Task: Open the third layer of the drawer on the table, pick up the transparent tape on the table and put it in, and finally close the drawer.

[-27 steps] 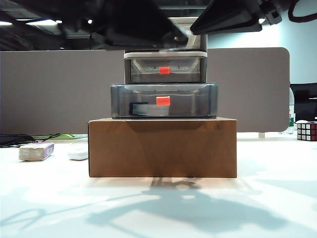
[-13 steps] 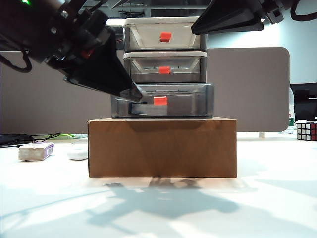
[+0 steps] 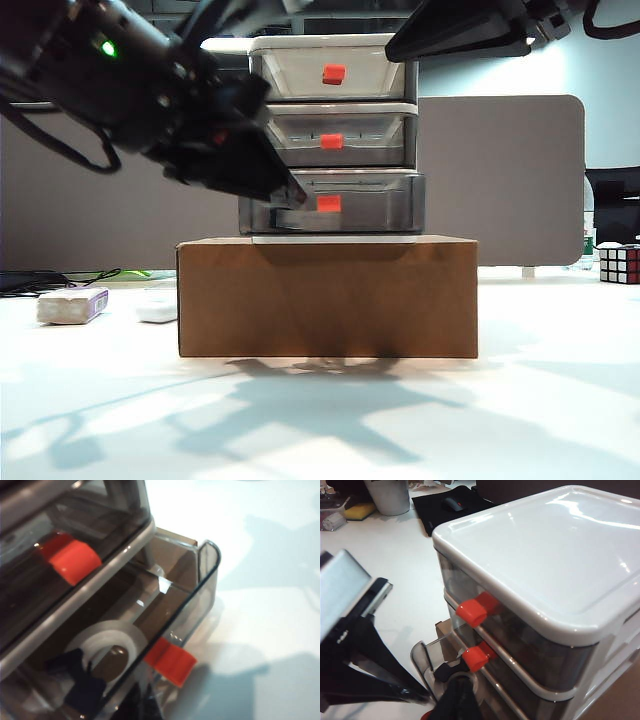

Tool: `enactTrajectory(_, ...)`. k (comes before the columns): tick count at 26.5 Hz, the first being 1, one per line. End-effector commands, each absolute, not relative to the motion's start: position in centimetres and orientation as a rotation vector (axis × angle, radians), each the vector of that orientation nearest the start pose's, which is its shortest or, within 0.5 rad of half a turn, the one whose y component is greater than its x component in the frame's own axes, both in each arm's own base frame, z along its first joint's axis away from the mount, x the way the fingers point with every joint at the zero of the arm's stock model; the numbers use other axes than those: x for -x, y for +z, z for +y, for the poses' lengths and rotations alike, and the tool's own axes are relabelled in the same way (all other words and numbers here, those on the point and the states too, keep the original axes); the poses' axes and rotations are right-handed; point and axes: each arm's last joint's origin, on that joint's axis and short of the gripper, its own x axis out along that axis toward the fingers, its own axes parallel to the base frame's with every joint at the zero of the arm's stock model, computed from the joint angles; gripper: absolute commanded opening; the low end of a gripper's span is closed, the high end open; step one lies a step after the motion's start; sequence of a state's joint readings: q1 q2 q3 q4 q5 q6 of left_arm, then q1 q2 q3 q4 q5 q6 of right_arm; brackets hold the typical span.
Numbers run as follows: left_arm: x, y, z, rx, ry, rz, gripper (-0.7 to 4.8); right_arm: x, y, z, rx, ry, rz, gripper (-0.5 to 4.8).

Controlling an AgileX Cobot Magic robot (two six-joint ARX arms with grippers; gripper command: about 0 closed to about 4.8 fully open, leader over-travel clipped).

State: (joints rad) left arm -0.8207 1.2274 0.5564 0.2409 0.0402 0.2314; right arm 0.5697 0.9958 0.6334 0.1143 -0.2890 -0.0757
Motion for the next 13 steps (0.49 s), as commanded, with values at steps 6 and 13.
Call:
enactTrajectory(6,-17.99,21.09,-18.96,-0.377,-0.776,0.169,-0.05,-18.01,27.42,12.52,0.108,0.863,0.200,-0.05)
enactTrajectory(13,-18.19,20.98,-18.97,-0.401,-0.729,0.160,-0.05,-18.01,27.41,12.52,0.108,0.862,0.201,-0.05)
